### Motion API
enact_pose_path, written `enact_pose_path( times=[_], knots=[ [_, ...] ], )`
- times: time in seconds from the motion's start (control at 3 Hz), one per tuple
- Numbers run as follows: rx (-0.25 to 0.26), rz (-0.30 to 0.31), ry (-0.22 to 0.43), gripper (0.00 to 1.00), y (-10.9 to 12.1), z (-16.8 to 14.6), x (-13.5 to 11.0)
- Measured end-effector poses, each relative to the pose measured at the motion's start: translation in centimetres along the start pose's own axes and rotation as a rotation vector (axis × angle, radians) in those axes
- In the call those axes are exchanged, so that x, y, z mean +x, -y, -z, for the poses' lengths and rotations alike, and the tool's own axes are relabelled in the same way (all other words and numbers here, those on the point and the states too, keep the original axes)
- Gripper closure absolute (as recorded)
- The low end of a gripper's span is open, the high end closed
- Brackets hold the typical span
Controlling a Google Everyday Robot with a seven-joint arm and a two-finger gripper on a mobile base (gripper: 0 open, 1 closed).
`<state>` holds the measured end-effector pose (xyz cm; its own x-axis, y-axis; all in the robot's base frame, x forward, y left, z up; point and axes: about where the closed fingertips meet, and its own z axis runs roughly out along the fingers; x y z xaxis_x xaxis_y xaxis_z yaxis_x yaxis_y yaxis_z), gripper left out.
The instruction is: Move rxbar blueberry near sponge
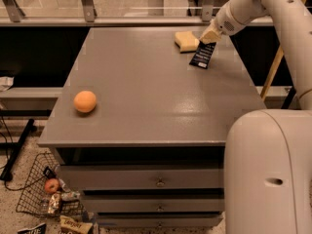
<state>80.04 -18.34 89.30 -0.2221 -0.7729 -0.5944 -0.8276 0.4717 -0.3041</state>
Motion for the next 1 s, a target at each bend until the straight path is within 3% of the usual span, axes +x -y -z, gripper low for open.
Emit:
enact_pose_path(
  times=[0.33, 1.0],
  knots=[
    [0.012, 0.019, 0.018, 0.98, 0.64, -0.65, -1.47],
    [-0.002, 0.017, 0.013, 0.52, 0.31, -1.59, -1.32]
  ],
)
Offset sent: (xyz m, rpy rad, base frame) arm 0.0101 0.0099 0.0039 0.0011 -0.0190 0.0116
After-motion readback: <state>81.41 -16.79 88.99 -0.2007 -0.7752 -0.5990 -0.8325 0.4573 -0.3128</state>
